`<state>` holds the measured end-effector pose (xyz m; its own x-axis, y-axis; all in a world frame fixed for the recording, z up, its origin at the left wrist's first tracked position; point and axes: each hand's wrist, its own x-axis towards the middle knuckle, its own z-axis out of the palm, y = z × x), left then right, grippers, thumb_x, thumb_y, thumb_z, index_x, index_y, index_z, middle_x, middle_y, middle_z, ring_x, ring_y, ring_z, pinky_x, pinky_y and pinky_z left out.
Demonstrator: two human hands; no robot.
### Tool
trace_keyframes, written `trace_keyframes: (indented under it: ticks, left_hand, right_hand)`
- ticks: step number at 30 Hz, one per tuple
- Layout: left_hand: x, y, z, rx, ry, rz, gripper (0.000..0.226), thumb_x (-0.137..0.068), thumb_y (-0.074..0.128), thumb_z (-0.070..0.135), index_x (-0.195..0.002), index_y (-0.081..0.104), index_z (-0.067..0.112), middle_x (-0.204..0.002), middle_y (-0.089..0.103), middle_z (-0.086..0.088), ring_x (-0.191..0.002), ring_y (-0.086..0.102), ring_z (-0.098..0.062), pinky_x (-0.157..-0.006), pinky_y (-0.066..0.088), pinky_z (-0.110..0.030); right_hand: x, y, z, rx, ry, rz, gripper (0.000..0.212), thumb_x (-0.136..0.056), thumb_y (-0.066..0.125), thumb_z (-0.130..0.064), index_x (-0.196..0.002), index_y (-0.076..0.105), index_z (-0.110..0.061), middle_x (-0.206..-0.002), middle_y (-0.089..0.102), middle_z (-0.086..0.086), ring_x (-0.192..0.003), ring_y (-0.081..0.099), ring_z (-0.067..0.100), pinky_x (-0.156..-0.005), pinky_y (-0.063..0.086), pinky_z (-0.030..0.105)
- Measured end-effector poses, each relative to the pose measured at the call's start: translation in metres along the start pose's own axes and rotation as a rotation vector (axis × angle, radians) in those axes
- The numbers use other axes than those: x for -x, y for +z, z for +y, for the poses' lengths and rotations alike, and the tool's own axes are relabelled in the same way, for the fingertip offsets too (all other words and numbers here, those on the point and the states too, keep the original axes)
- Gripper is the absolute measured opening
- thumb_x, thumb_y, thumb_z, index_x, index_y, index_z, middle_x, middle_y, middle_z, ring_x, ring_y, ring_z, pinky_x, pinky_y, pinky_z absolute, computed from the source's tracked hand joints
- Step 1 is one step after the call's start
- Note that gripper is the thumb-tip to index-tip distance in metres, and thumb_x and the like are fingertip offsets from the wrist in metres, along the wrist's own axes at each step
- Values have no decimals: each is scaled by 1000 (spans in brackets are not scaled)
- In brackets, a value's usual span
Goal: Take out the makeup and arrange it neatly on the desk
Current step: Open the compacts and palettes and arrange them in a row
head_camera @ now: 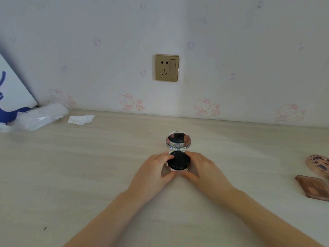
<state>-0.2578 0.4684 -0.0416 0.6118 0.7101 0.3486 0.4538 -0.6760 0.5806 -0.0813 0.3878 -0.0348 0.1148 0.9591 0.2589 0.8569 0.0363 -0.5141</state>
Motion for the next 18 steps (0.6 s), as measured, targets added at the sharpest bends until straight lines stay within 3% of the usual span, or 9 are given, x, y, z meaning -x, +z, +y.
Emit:
trace_keyframes:
  ticks: [8, 14, 18]
  left_hand:
    - [-46, 3, -20, 22, -11, 16, 42, -80, 75, 28, -120, 62, 19, -121, 63, 5, -112, 57, -10, -97, 40, -20]
    - [-74, 5, -37, 24, -5, -13, 41, -83, 72, 27, -121, 60, 18, -122, 61, 5, -111, 55, -8, -92, 33, -6]
    - [-85, 6, -44, 4, 13, -15, 40, -86, 69, 28, -123, 58, 19, -125, 58, 4, -113, 55, -9, -96, 38, -16]
  right_hand:
    - [-51, 3, 11, 25, 11, -37, 53, -91, 60, -33, -140, 42, -20, -136, 50, 0, -123, 49, 17, -99, 38, 24]
    - [-77, 5, 17, 30, 15, -55, 52, -94, 57, -26, -141, 38, -15, -139, 47, 4, -128, 43, 20, -104, 33, 25]
    - [-87, 8, 22, 12, 34, -37, 53, -94, 55, -30, -142, 37, -16, -139, 47, 3, -129, 42, 20, -106, 34, 28]
